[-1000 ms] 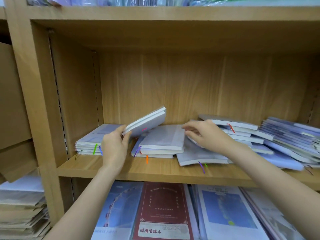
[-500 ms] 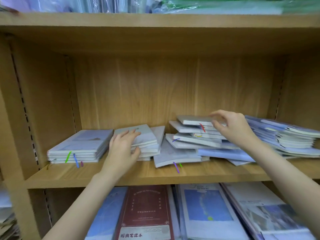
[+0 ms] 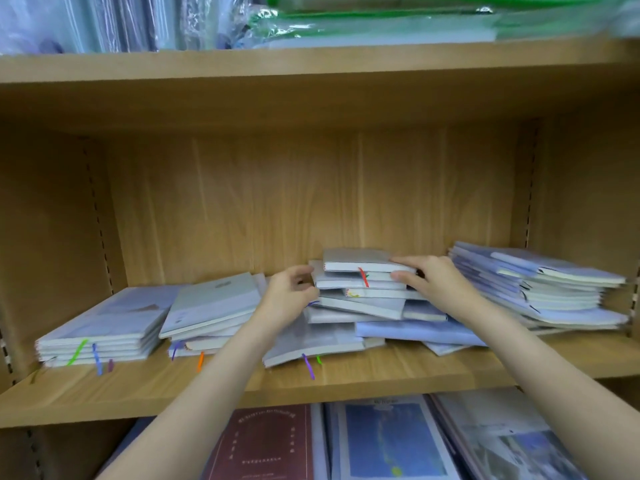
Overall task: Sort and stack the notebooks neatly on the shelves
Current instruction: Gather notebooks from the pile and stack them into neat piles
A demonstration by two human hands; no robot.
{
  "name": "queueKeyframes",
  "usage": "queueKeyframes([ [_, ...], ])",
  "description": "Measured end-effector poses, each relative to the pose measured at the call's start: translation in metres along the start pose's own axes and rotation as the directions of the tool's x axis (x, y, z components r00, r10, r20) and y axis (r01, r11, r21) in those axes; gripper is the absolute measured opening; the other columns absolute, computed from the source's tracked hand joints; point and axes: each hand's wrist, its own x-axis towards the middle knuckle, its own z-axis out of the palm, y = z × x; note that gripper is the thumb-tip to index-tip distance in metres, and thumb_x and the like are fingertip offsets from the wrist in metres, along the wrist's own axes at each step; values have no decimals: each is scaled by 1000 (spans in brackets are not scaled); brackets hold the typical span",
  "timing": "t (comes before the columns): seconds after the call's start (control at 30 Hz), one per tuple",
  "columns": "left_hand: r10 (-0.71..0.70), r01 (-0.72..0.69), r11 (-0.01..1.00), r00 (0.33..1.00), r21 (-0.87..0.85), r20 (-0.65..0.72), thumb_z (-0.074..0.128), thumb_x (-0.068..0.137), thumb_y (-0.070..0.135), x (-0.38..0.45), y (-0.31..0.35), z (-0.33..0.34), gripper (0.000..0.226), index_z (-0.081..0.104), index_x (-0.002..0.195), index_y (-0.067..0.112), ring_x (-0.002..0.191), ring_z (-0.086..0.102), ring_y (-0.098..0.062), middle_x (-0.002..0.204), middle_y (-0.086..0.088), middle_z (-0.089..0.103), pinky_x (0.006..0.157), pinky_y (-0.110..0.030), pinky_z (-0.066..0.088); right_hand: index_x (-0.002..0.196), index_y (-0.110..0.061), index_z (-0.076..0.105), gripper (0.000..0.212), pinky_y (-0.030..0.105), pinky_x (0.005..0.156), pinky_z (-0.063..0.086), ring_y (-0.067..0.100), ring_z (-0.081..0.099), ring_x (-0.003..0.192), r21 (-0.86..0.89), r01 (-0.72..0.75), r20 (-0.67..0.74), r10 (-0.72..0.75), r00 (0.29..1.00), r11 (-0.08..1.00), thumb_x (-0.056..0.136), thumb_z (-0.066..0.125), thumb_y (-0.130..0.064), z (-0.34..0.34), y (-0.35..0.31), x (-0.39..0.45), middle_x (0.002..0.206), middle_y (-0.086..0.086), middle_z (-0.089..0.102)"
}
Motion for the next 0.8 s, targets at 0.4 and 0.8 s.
queueKeyframes([
  [0.4,84,-84,995,996,-47,-20,69,79,0,5,-25,6,34,52,97,23,92,58,-13,99,5,60,81,-21,50,121,-22,60,51,26,86,49,10,61,93,31,80,-40,-79,996,996,77,66,-48,-38,-23,-14,106,-9,64],
  [0.8,-44,8,901,996,-434,-73,50,93,4,-12,-7,3,18,60,106,12,101,60,-20,103,-6,65,96,-32,46,115,0,44,35,25,72,58,26,70,81,816,-413,248,399,883,405,91,60,-21,-34,-37,-7,87,16,63],
])
